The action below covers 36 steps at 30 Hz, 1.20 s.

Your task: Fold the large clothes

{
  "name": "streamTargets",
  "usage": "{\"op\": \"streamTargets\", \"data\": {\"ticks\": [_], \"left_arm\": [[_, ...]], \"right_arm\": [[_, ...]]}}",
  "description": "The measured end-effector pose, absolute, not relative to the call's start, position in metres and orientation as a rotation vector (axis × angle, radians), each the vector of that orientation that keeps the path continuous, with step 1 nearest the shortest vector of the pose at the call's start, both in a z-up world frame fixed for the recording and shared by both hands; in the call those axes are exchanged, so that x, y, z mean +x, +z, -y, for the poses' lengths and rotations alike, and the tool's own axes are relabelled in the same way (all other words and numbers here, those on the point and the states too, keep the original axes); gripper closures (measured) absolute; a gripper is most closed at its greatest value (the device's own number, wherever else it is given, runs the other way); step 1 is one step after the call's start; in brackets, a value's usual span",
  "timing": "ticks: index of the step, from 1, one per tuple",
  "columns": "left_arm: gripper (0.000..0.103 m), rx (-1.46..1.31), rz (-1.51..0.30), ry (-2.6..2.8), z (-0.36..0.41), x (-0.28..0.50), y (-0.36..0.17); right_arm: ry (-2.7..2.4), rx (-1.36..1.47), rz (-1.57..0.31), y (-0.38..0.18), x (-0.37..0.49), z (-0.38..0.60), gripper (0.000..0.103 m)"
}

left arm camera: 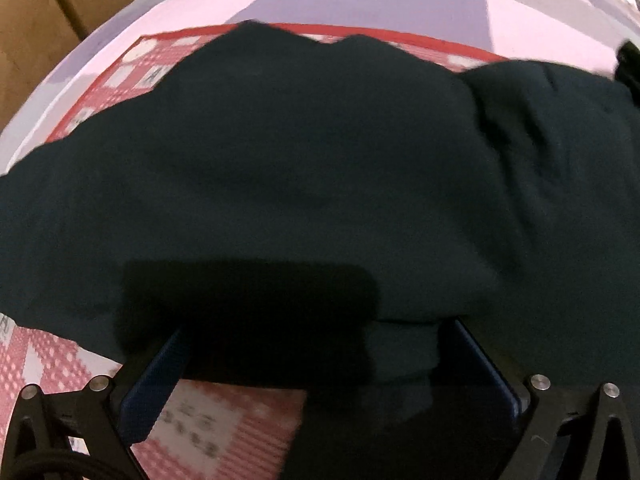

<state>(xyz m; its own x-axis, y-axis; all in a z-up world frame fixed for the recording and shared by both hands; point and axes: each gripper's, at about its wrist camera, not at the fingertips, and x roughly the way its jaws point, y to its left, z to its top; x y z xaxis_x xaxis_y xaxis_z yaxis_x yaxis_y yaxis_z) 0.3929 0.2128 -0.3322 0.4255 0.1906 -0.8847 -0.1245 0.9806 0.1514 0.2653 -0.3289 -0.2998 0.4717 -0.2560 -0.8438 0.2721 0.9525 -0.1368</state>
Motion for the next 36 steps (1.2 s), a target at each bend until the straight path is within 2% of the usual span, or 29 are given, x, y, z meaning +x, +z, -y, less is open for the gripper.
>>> {"op": "streamTargets", "data": {"ticks": [5, 10, 12, 16, 20, 25, 28, 32, 36], "left_arm": [[0.001, 0.052, -1.062, 0.215, -0.194, 0.388, -0.313], [0.001, 0.055, -1.015, -0.072, -0.096, 0.376, -0.294], [0.001, 0.075, -1.036, -0.162, -0.046, 0.374, -0.299], [0.0, 0.126, -1.098, -0.201, -0.008, 0.391, -0.326], [0.0, 0.169, -1.047, -0.097, -0.045, 0.406, -0.336], [0.0, 0.17, -1.041, 0.175, -0.156, 0.427, -0.326], [0.0, 0.167, -1.046, 0.265, -0.195, 0.429, -0.323], [0.0, 0.115, -1.057, 0.272, -0.2, 0.422, -0.317], [0.0, 0.102, -1.007, 0.067, -0.155, 0.374, -0.297]], "right_arm": [[-0.506, 0.068, -1.039, -0.294, 0.25, 0.407, 0.0], [-0.302, 0.0, -0.933, -0.273, 0.265, 0.354, 0.0], [-0.189, -0.022, -0.914, -0.272, 0.277, 0.316, 0.0], [-0.086, -0.023, -0.976, -0.295, 0.306, 0.272, 0.0], [-0.153, -0.042, -1.03, -0.323, 0.315, 0.296, 0.0], [-0.349, -0.048, -1.004, -0.321, 0.291, 0.394, 0.0], [-0.394, -0.04, -1.006, -0.317, 0.288, 0.432, 0.0], [-0.408, -0.051, -1.006, -0.314, 0.289, 0.431, 0.0], [-0.368, -0.028, -0.926, -0.292, 0.269, 0.393, 0.0]]}}
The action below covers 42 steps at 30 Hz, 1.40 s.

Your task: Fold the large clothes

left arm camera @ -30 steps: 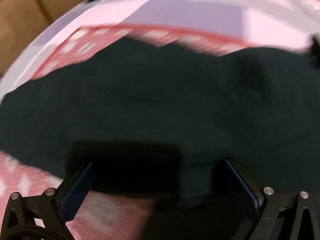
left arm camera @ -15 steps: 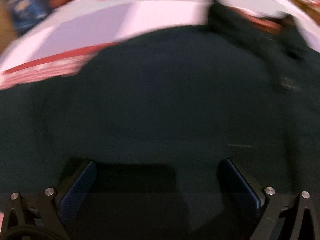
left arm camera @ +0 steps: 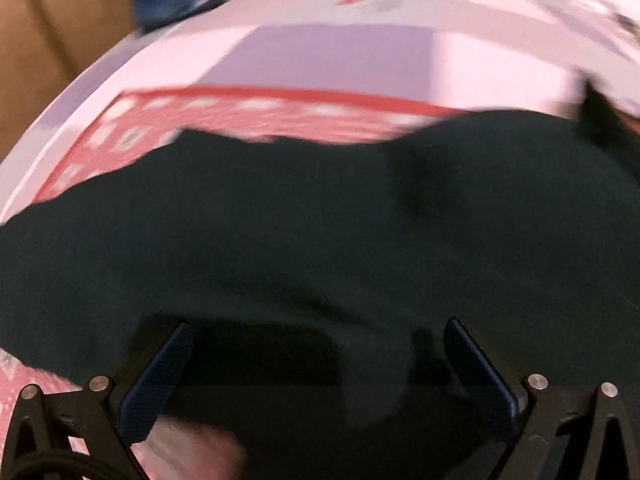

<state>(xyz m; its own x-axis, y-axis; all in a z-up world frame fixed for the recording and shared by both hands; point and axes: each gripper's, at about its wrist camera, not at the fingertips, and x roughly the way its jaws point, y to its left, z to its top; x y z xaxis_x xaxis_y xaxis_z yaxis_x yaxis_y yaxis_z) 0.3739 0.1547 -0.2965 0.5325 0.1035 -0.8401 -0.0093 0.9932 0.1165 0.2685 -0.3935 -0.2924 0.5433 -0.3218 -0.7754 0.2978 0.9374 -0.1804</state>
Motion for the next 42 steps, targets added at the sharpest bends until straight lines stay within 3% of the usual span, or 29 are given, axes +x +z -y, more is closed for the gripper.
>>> {"op": "streamTargets", "data": {"ticks": [4, 9, 17, 24, 30, 31, 33, 35, 42], "left_arm": [[0.0, 0.149, -1.028, -0.129, -0.101, 0.292, -0.3], [0.0, 0.255, -1.021, -0.159, -0.093, 0.217, -0.324], [0.0, 0.118, -1.105, 0.102, -0.229, 0.202, -0.336], [0.0, 0.129, -1.12, 0.03, -0.23, 0.144, -0.32], [0.0, 0.015, -1.168, 0.087, -0.26, 0.124, -0.328], [0.0, 0.042, -1.157, 0.092, -0.26, 0.126, -0.326], [0.0, 0.108, -1.14, 0.094, -0.264, 0.123, -0.327], [0.0, 0.098, -1.152, 0.106, -0.276, 0.12, -0.33], [0.001, 0.043, -1.142, 0.188, -0.305, 0.097, -0.311]], "right_arm": [[-0.147, -0.086, -0.882, -0.279, 0.226, 0.303, 0.001], [0.021, -0.09, -1.02, -0.307, 0.177, 0.24, 0.001], [-0.312, 0.008, -1.063, -0.315, 0.098, 0.367, 0.0], [-0.243, 0.129, -1.079, -0.286, 0.044, 0.37, 0.0], [-0.156, 0.282, -1.183, -0.313, 0.035, 0.356, 0.0], [-0.16, 0.291, -1.184, -0.315, 0.035, 0.352, 0.002], [-0.158, 0.23, -1.17, -0.312, 0.037, 0.336, 0.024], [-0.18, 0.117, -1.141, -0.306, 0.034, 0.323, 0.033], [-0.374, 0.07, -1.099, -0.285, 0.013, 0.359, 0.038]]}}
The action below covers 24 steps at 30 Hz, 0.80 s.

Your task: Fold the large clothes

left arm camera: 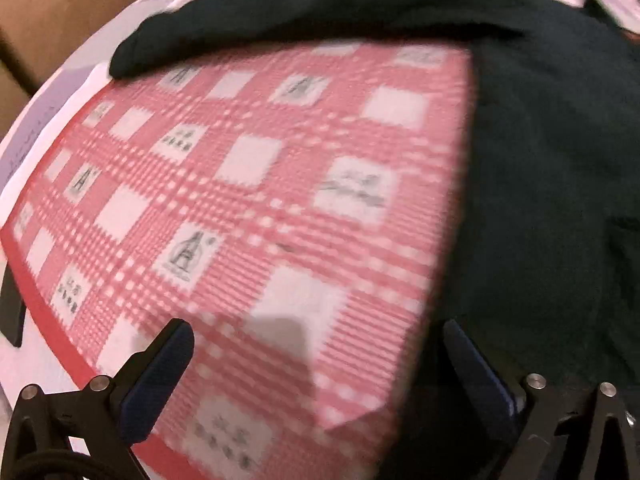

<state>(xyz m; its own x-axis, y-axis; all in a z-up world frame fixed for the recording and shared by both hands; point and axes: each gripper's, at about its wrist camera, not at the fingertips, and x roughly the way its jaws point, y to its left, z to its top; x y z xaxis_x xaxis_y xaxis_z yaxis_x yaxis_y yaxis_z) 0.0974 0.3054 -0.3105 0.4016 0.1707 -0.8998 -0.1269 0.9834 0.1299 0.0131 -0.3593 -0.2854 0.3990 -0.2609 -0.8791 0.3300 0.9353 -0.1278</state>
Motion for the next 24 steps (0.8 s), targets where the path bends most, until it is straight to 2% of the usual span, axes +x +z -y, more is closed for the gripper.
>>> {"op": "streamTargets", "data": {"ticks": [4, 9, 12, 16, 18, 21, 24], "left_arm": [[0.001, 0.088, -1.137, -0.024, -0.235, 0.063, -0.3], [0.0, 0.237, -1.157, -0.169, -0.169, 0.012, -0.321], [0.0, 0.189, -1.152, -0.088, -0.204, 0.006, -0.328], [0.0, 0.143, -1.167, 0.019, -0.262, 0.006, -0.329], [0.0, 0.174, -1.174, 0.097, -0.283, 0.004, -0.325], [0.0, 0.157, -1.186, 0.192, -0.297, 0.001, -0.315], [0.0, 0.131, -1.175, 0.135, -0.281, -0.012, -0.306]], "right_arm": [[-0.156, -0.009, -1.068, -0.267, -0.01, 0.279, 0.038], [0.086, -0.148, -1.079, -0.278, -0.048, 0.175, 0.038], [0.097, -0.21, -1.128, -0.301, -0.062, 0.16, 0.037], [-0.042, -0.154, -1.13, -0.304, -0.089, 0.222, 0.036], [-0.088, -0.141, -1.143, -0.3, -0.099, 0.245, 0.029], [-0.076, -0.17, -1.15, -0.289, -0.098, 0.236, 0.029], [-0.067, -0.223, -1.12, -0.275, -0.108, 0.221, 0.029]]}}
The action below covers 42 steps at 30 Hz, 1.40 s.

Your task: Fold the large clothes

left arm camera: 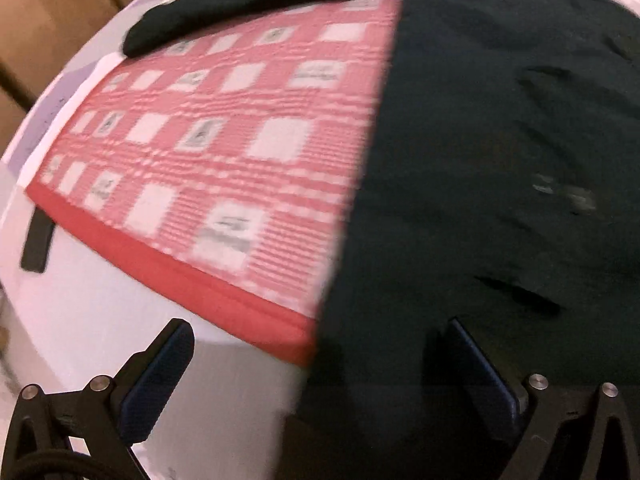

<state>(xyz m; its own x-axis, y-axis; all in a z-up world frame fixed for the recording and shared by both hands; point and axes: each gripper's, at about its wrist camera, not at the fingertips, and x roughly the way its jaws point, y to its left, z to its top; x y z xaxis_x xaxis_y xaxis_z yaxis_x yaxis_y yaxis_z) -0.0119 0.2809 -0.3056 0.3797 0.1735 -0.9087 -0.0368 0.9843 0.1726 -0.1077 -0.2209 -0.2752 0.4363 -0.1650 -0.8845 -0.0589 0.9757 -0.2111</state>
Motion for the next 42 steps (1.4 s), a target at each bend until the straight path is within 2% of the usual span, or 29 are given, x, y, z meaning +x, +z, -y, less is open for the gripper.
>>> {"op": "streamTargets", "data": {"ticks": [4, 8, 17, 21, 28, 30, 31, 34, 36, 38, 42], "left_arm": [[0.0, 0.187, -1.182, 0.001, -0.233, -0.032, -0.313], [0.0, 0.157, -1.196, 0.017, -0.237, -0.04, -0.324], [0.0, 0.236, -1.215, 0.207, -0.276, -0.029, -0.299], [0.0, 0.243, -1.131, 0.145, -0.237, 0.011, -0.264], [0.0, 0.206, -0.912, -0.056, -0.127, 0.151, -0.164], [0.0, 0.189, -0.866, -0.1, -0.096, 0.192, -0.137], [0.0, 0.188, -0.853, -0.111, -0.086, 0.206, -0.13], [0.0, 0.204, -0.788, -0.157, -0.036, 0.257, -0.104], [0.0, 0.216, -0.756, -0.166, -0.007, 0.278, -0.101], [0.0, 0.203, -0.761, -0.18, 0.013, 0.288, -0.107], [0.0, 0.178, -0.816, -0.208, 0.05, 0.288, -0.143]], "right_arm": [[0.115, -0.212, -1.071, -0.261, -0.13, 0.158, 0.029], [0.272, -0.339, -1.093, -0.276, -0.152, 0.121, 0.029], [-0.162, -0.312, -1.23, -0.269, -0.183, 0.269, 0.029], [-0.293, -0.262, -1.167, -0.222, -0.168, 0.309, 0.029], [-0.399, -0.21, -0.792, -0.079, -0.058, 0.353, 0.027], [-0.431, -0.239, -0.667, -0.032, -0.022, 0.359, 0.022], [-0.451, -0.254, -0.609, -0.011, -0.005, 0.361, 0.015], [-0.52, -0.274, -0.46, 0.042, 0.034, 0.371, 0.014], [-0.559, -0.253, -0.404, 0.06, 0.057, 0.385, 0.012], [-0.557, -0.195, -0.426, 0.059, 0.078, 0.407, 0.012], [-0.559, -0.022, -0.571, 0.008, 0.085, 0.448, 0.012]]}}
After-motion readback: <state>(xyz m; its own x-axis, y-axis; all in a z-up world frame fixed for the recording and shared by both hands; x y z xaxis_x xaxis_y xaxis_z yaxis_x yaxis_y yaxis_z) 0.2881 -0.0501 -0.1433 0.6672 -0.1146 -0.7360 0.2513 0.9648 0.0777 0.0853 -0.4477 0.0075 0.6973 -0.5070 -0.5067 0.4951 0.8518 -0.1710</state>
